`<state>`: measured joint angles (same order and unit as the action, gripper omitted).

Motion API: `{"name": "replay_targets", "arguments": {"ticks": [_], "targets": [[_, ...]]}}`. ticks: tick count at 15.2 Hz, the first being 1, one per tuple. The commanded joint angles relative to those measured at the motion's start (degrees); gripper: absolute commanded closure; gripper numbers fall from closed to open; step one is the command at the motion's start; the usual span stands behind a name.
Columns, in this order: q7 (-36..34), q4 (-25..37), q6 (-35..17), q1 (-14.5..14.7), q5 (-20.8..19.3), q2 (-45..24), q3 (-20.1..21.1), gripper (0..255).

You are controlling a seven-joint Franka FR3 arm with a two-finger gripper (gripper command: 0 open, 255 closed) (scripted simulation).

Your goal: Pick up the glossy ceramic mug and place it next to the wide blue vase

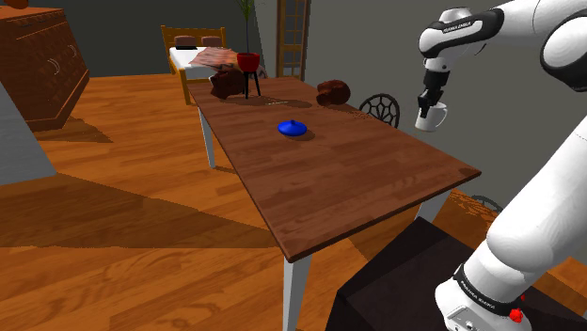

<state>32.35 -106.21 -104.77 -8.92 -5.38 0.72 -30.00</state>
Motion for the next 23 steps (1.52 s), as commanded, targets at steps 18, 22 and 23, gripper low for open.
{"name": "replay_targets", "arguments": {"ticks": [18, 22, 23], "targets": [[-18.6, 19.5, 6.9, 10.0, 6.1, -15.2, 9.7, 255], [-21.8, 27.9, 9.8, 11.3, 7.7, -21.1, 11.2, 255], [-22.6, 30.4, 10.7, 11.6, 8.1, -22.8, 11.6, 255]]}}
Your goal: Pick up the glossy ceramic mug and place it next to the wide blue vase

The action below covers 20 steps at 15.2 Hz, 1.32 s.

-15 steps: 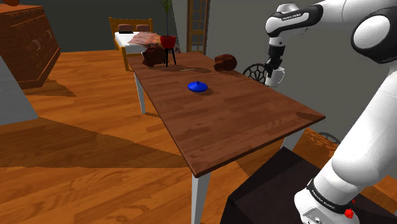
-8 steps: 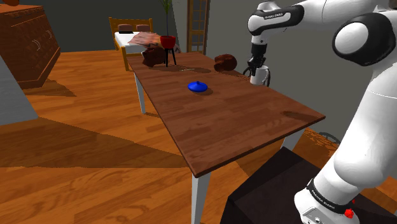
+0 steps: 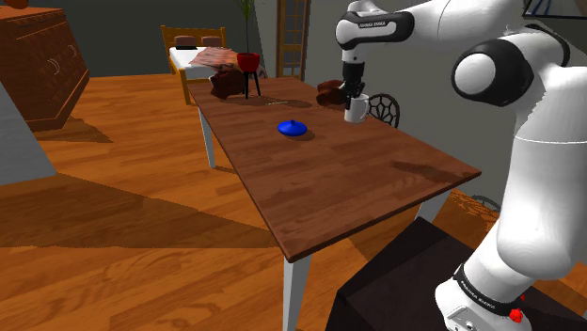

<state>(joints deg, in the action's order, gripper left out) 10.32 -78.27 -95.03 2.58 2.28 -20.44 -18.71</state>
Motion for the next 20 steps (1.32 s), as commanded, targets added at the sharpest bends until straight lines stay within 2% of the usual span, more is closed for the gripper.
{"name": "replay_targets", "arguments": {"ticks": [1, 4, 7, 13, 20], "targets": [[-1.4, 5.2, 1.9, 0.4, 0.8, -3.4, 0.7, 255], [-3.7, 14.8, 5.6, 0.8, 2.1, -9.5, 1.7, 255], [-6.1, 28.5, 11.1, 0.5, 3.6, -17.8, 2.8, 255], [-6.2, 19.8, 4.8, 1.6, 3.2, -15.4, 2.7, 255], [-6.3, 12.6, -1.3, 2.4, 3.0, -14.4, 2.7, 255]]}}
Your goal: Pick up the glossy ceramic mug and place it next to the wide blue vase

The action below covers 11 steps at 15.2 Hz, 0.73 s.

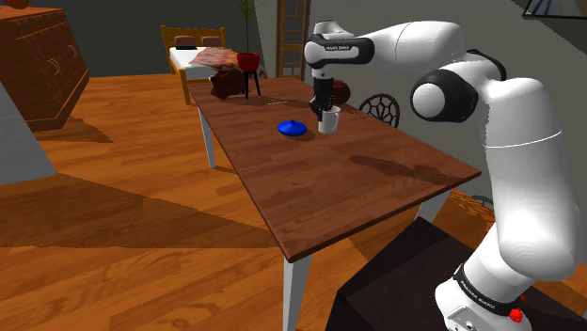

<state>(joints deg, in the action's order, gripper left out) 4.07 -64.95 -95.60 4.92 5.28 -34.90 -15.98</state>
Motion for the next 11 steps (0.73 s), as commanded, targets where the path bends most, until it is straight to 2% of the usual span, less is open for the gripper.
{"name": "replay_targets", "arguments": {"ticks": [1, 11], "targets": [[0.0, -1.6, -1.5, 0.1, 0.0, 0.1, 0.0, 255], [0.0, -8.5, -8.9, 0.7, 0.2, -0.4, 0.2, 255]]}}
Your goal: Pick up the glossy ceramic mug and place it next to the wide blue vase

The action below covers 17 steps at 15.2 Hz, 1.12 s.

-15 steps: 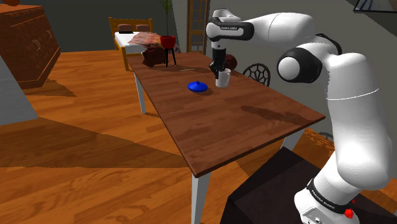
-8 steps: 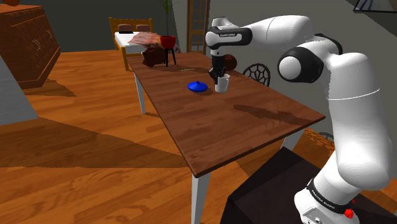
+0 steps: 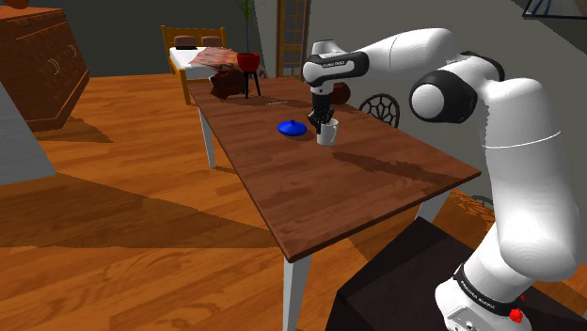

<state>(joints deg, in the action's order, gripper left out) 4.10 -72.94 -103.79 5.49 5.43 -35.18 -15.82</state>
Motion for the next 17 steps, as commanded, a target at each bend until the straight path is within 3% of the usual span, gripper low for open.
{"name": "replay_targets", "arguments": {"ticks": [1, 7, 15, 16, 17], "targets": [[-0.1, -1.0, -1.4, 0.1, 0.1, -0.3, 0.1, 255], [0.0, -3.9, -5.2, 0.2, 0.4, -1.4, 0.3, 255], [0.0, -3.9, -5.2, 0.2, 0.4, -1.4, 0.3, 255], [0.0, -3.9, -5.2, 0.2, 0.4, -1.4, 0.3, 0], [0.0, -3.9, -5.2, 0.2, 0.3, -1.4, 0.3, 0]]}}
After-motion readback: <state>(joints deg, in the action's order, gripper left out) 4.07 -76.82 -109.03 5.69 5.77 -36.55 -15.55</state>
